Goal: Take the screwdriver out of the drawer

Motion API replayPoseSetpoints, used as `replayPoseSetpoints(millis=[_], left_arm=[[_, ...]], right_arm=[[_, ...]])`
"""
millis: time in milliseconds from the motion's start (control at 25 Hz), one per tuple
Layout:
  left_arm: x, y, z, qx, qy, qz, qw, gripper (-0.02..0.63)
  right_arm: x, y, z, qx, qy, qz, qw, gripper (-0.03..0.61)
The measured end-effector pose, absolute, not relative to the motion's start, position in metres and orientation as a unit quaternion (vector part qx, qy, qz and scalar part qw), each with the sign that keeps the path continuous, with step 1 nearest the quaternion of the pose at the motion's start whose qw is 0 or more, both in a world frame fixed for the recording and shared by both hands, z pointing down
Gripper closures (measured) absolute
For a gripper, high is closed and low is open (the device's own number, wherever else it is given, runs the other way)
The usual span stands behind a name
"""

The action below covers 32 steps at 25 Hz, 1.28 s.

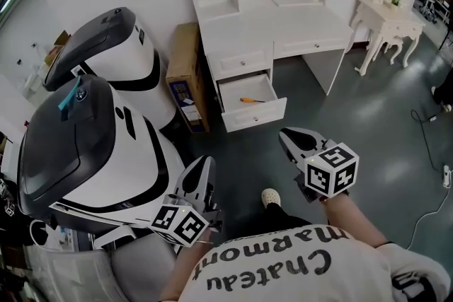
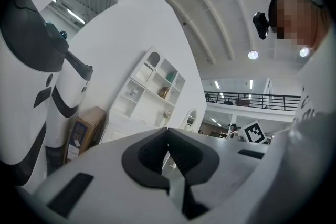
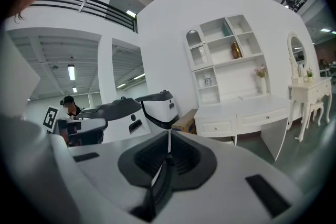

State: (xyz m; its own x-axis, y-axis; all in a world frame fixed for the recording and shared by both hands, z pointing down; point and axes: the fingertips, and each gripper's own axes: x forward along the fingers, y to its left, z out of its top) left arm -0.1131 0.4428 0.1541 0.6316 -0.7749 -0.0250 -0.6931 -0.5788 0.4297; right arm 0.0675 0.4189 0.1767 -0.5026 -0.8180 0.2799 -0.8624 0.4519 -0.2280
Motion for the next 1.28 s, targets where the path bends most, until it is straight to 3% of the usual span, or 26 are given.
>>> replayPoseSetpoints(millis=[480, 1280], left_arm=[[-0.123, 0.349, 0.133, 0.863, -0.46, -0.11, 0.176, 0.591], [-0.058, 0.194, 0.144, 0.85, -0.479, -0.128, 0.177, 0.591]], right_arm=[[0.078, 0.302, 0.154, 0.472, -0.866, 0.158, 0.052, 0.545], [0.146, 0.14, 0.156, 0.457, -0.876, 0.143, 0.061, 0.546]])
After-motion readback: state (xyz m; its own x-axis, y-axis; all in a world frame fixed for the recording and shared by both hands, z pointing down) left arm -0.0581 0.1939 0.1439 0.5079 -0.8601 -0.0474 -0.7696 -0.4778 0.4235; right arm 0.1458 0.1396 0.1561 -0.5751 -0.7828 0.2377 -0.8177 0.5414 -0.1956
